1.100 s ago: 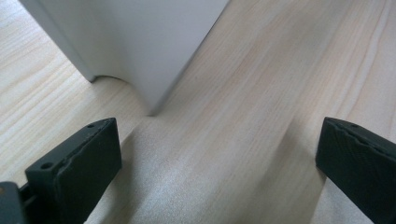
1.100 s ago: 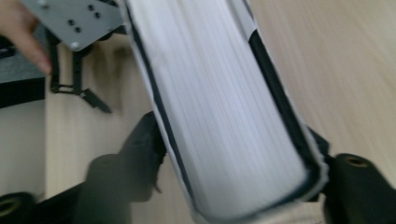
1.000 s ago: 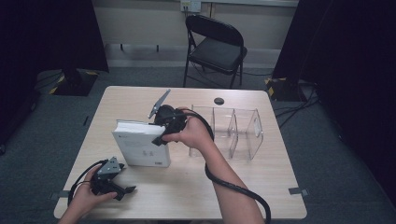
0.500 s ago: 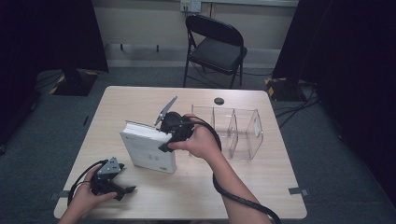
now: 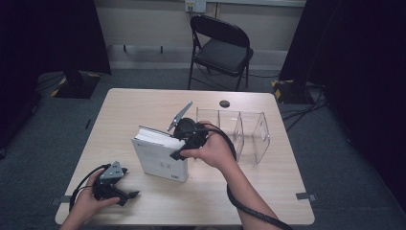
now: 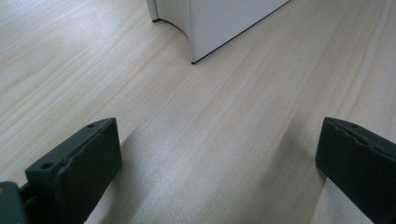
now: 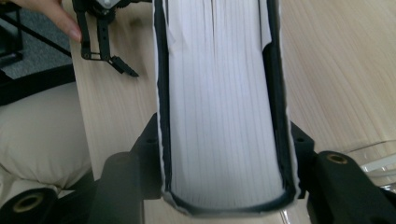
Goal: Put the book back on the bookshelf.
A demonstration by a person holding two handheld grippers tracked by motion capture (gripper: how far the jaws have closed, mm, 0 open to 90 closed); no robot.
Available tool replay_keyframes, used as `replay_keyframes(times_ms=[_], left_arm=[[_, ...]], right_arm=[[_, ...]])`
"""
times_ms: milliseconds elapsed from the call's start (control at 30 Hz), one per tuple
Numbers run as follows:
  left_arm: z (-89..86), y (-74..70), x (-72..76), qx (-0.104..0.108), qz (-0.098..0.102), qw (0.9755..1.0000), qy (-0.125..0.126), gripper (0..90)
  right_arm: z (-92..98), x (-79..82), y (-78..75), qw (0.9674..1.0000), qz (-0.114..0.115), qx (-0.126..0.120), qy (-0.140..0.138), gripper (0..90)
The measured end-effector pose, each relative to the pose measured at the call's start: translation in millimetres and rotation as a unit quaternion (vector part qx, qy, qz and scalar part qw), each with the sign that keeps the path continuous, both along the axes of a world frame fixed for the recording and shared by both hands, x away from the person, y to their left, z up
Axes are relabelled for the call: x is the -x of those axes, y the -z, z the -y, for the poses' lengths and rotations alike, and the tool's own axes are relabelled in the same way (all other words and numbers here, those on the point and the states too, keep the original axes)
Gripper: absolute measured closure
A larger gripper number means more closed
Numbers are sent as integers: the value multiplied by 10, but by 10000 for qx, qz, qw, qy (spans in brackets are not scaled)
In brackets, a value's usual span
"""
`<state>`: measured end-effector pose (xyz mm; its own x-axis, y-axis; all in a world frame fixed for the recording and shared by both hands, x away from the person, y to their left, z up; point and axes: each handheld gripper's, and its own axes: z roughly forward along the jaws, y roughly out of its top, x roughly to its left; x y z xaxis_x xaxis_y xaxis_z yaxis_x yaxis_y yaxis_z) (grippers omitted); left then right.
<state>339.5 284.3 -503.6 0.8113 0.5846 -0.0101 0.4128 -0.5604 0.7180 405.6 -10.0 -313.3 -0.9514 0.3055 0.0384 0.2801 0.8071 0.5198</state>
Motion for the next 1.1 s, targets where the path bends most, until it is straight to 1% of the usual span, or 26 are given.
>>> replay_keyframes(times_ms=[67, 167, 233, 267, 367, 433, 467, 500, 533, 567, 633, 700, 767, 833, 867, 967, 1000, 1067, 1100], left_arm=[[0, 0, 0, 3, 0, 10000, -3, 0], [0, 0, 0, 5, 0, 10000, -4, 0], [0, 0, 0, 3, 0, 10000, -4, 0], [0, 0, 0, 4, 1, 10000, -4, 0], [0, 0, 0, 3, -1, 10000, 0, 0], [-1, -1, 0, 0, -4, 10000, 0, 0], [-2, -3, 0, -6, -15, 10000, 10, 0], [-2, -3, -1, -4, -13, 10000, 8, 0], [-4, -4, -1, -13, -13, 10000, 19, 0], [-3, -3, -1, -6, -15, 10000, 13, 0], [-3, -4, -1, -13, -4, 10000, 0, 0], [-1, -3, 0, -6, -14, 10000, -3, 0], [-1, -4, 0, -6, -20, 10000, 0, 0], [-1, -4, 0, -4, -19, 10000, -2, 0], [-2, -5, -2, -20, -1, 10000, -2, 0], [-3, -6, -2, -27, 0, 10000, -2, 0], [-3, -6, -3, -28, 5, 10000, 1, 0], [-2, -5, -3, -25, 5, 10000, -3, 0], [-2, -5, -2, -26, -1, 10000, -6, 0]], right_arm=[[-17, -14, 9, 10000, 18, -90, -36, 446], [-54, -26, 18, 10000, 3, -83, -16, 431], [-109, -43, 34, 10000, 45, -42, -35, 417], [-177, -54, 52, 9999, 59, 87, -54, 417], [-219, -70, 69, 10000, 37, 81, -34, 416], [-256, -84, 82, 9999, -23, 110, -64, 420], [-273, -96, 92, 9999, 4, 87, -65, 419], [-292, -98, 94, 9999, -68, 90, -39, 438], [-307, -102, 103, 9999, -38, 115, -118, 431], [-324, -103, 114, 9997, 50, 162, -152, 430], [-348, -103, 127, 9997, -23, 213, -127, 434], [-357, -113, 138, 9997, -16, 199, -121, 428], [-365, -116, 141, 9998, -54, 212, -37, 426], [-372, -126, 149, 9998, -18, 202, -76, 420], [-377, -134, 154, 9998, 18, 195, -38, 418], [-393, -134, 162, 9997, -80, 243, 60, 401], [-404, -140, 176, 9998, -85, 201, -8, 397], [-416, -132, 179, 9996, -164, 216, 49, 406], [-419, -125, 181, 9996, -191, 209, 12, 412]])
